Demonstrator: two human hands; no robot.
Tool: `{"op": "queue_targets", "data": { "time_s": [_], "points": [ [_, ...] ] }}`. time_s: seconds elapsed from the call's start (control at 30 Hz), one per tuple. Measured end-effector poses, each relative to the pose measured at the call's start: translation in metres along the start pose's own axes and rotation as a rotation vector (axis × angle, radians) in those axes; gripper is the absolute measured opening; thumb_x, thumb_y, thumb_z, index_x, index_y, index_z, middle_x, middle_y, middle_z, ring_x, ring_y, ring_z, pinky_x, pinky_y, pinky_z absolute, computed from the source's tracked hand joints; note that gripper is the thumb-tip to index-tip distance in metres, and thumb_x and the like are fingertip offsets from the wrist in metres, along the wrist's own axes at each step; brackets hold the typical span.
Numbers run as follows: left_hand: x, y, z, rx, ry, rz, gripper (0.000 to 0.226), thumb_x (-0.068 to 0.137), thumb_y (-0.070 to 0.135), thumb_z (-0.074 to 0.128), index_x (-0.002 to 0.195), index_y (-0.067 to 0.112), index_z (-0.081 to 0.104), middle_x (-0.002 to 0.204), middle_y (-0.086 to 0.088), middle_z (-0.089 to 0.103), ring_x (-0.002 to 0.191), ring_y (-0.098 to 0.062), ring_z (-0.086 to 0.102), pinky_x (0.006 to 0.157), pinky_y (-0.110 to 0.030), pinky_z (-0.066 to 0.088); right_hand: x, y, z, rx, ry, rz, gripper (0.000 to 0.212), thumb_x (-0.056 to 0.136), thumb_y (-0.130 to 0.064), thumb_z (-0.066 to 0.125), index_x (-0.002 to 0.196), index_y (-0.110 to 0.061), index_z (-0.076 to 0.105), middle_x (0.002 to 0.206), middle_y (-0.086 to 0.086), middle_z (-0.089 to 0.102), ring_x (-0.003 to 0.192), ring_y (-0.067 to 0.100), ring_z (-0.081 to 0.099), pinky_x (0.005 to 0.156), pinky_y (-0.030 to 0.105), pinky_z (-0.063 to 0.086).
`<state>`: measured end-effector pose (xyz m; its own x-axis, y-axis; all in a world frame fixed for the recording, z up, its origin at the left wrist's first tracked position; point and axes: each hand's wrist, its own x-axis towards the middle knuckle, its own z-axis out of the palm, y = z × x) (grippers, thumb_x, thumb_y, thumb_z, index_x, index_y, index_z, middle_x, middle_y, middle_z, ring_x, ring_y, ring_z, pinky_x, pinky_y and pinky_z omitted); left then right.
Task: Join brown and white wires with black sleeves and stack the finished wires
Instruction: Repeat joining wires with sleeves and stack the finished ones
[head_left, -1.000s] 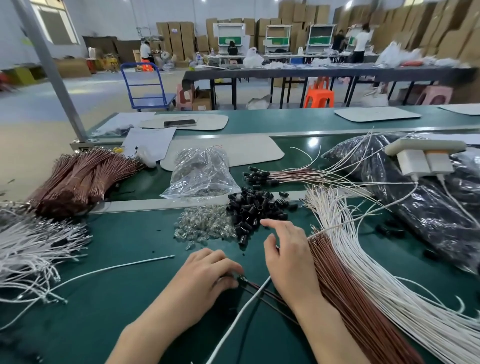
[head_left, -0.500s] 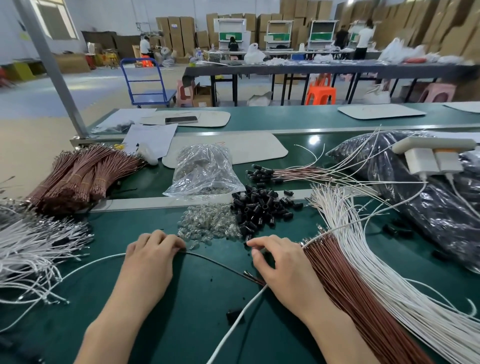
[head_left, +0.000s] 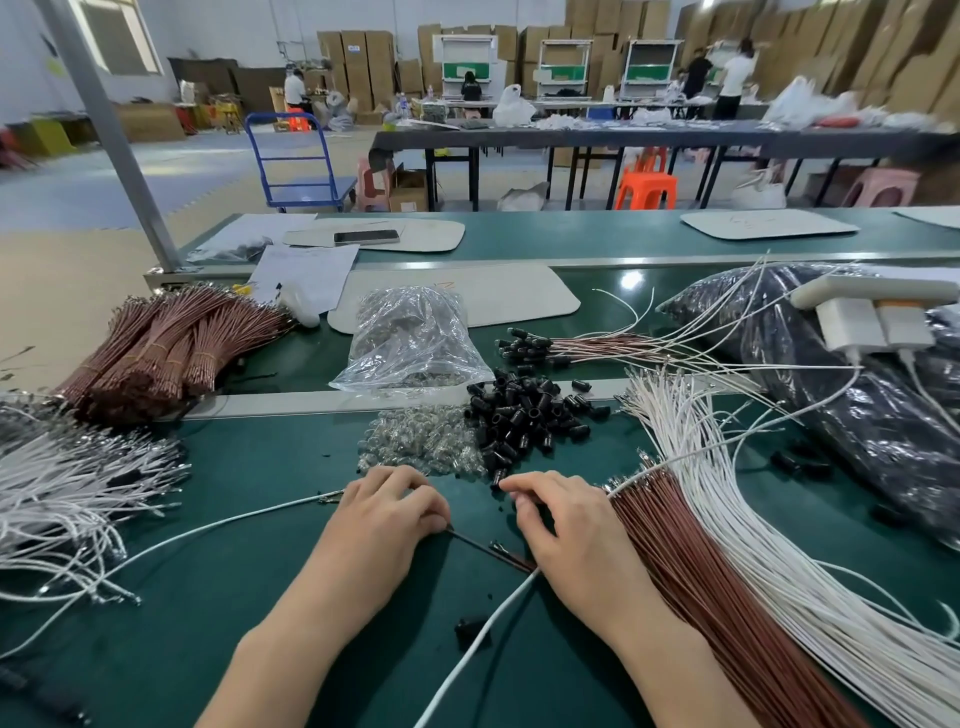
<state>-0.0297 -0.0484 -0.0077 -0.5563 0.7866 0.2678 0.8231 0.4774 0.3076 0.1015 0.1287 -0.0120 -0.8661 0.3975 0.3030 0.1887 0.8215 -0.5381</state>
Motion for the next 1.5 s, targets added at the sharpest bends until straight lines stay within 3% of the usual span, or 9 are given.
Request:
{"op": "queue_targets", "data": {
  "time_s": [0.2,0.33,0.43,0.57,0.77,1.17,1.33,1.4,1.5],
  "points": [
    [-0.001,-0.010,0.004,-0.016,0.081,-0.069,0.015,0.104,0.016,0.051,0.098,0.028,0.057,0.107,0.014,0.057,0.115,-0.016,0.046,0.099,-0.024,0.025,-0.001,-0.001,-0.001,0.080,0.021,0.030,0.026,0.103,-0.031,0.048,0.124,-0.040,0.061,0.110,-0.028,0.062,0.106,-0.005,0.052,0.100,0.021,0.039],
    [-0.004,-0.019,-0.010,-0.168,0.312,-0.224,0.023,0.102,0.010,0.053,0.100,0.033,0.052,0.097,0.013,0.055,0.098,-0.012,0.043,0.088,-0.030,0.032,0.000,-0.001,-0.002,0.184,0.062,0.067,0.028,0.103,-0.028,0.049,0.127,-0.037,0.060,0.111,-0.025,0.064,0.106,0.000,0.059,0.097,0.029,0.049],
    [-0.007,-0.020,-0.015,-0.252,0.502,-0.230,0.011,0.103,0.020,0.049,0.107,0.028,0.056,0.095,0.019,0.057,0.088,-0.011,0.049,0.080,-0.032,0.039,0.002,-0.002,-0.001,0.158,0.093,0.068,0.030,0.103,-0.025,0.049,0.130,-0.035,0.059,0.114,-0.025,0.060,0.110,-0.002,0.055,0.098,0.021,0.046],
    [-0.005,-0.009,-0.017,-0.305,0.625,-0.181,0.023,0.101,0.026,0.047,0.117,0.020,0.063,0.103,0.016,0.052,0.092,-0.002,0.057,0.081,-0.008,0.038,0.013,-0.011,0.002,0.010,0.109,0.022,0.031,0.103,-0.028,0.047,0.133,-0.030,0.057,0.120,-0.017,0.056,0.109,0.000,0.048,0.095,0.016,0.040],
    [-0.004,0.004,-0.005,-0.217,0.584,-0.097,0.016,0.097,0.019,0.061,0.112,0.020,0.067,0.102,0.017,0.051,0.076,-0.006,0.057,0.064,-0.025,0.046,0.027,-0.016,0.015,-0.202,0.007,0.041,0.043,0.105,-0.042,0.038,0.146,-0.031,0.044,0.145,-0.007,0.046,0.126,0.014,0.046,0.105,0.032,0.035],
    [-0.003,0.007,0.001,-0.222,0.507,-0.142,0.011,0.096,0.019,0.064,0.107,0.021,0.067,0.100,0.016,0.054,0.080,-0.009,0.058,0.058,-0.030,0.052,0.019,-0.006,0.013,-0.160,0.057,0.030,0.013,0.099,-0.034,0.051,0.112,-0.033,0.054,0.107,-0.016,0.055,0.095,0.008,0.040,0.091,0.029,0.039],
    [-0.003,0.006,0.001,-0.227,0.483,-0.154,0.011,0.096,0.019,0.064,0.106,0.023,0.065,0.098,0.017,0.053,0.083,-0.006,0.059,0.059,-0.028,0.051,0.019,-0.004,0.012,-0.132,0.040,0.014,0.034,0.100,-0.027,0.049,0.133,-0.033,0.050,0.112,-0.014,0.052,0.100,0.007,0.041,0.094,0.025,0.036],
    [-0.004,0.006,0.002,-0.242,0.474,-0.149,0.010,0.097,0.020,0.064,0.105,0.025,0.064,0.097,0.018,0.053,0.085,-0.005,0.060,0.060,-0.027,0.051,0.019,-0.008,0.010,-0.010,0.071,0.036,0.039,0.101,-0.024,0.051,0.139,-0.030,0.051,0.111,-0.012,0.050,0.098,0.005,0.046,0.092,0.021,0.041],
    [-0.005,0.010,0.000,-0.298,0.470,-0.124,0.006,0.097,0.031,0.059,0.101,0.029,0.062,0.094,0.019,0.056,0.083,-0.006,0.060,0.063,-0.030,0.052,0.022,-0.013,0.003,0.437,0.178,0.172,0.029,0.098,-0.016,0.060,0.119,-0.035,0.066,0.105,-0.014,0.059,0.092,0.000,0.060,0.077,0.009,0.046]
  ]
}}
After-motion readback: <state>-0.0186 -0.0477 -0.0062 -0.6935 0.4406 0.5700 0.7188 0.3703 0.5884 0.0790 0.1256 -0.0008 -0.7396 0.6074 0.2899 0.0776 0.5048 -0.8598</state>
